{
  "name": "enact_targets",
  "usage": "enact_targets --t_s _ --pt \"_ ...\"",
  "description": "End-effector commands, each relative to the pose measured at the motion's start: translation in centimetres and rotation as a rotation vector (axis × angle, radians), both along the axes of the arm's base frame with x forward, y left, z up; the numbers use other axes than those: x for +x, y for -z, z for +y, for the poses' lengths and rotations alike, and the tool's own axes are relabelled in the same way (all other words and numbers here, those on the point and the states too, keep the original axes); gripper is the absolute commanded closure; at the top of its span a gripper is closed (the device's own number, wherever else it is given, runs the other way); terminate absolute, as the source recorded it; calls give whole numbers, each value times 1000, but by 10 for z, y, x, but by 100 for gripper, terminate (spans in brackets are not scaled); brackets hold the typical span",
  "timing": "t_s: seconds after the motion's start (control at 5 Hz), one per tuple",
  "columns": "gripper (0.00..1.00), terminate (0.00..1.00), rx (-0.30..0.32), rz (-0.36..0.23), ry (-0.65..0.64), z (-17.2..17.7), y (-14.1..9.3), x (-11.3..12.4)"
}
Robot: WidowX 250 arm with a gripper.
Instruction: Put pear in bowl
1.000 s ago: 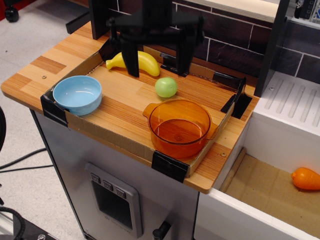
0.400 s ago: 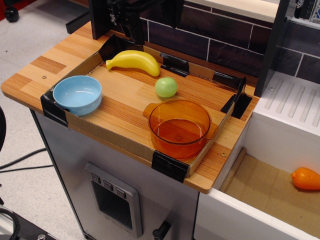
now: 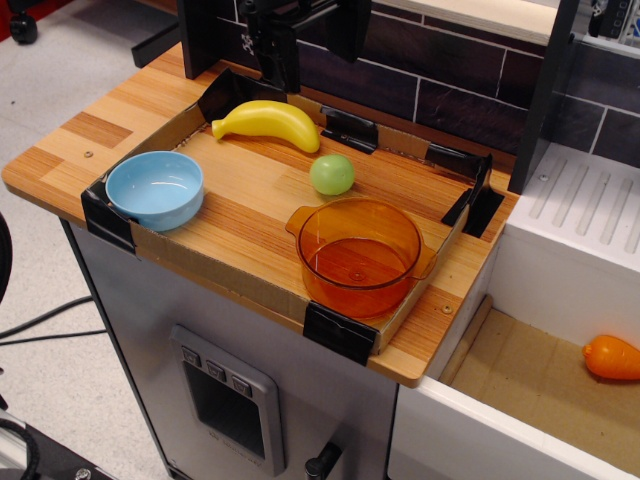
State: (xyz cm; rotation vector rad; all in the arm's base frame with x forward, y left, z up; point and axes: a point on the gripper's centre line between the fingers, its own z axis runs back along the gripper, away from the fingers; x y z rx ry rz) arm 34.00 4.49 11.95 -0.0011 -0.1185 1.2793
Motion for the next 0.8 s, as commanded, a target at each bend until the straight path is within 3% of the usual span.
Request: enact_targets --t_s 0.0,0.4,0.6 --pt "0 0 -90 -4 103 10 12 11" --pt "0 0 -132 4 191 6 44 13" --pt "0 0 -80 -17 198 3 59 15"
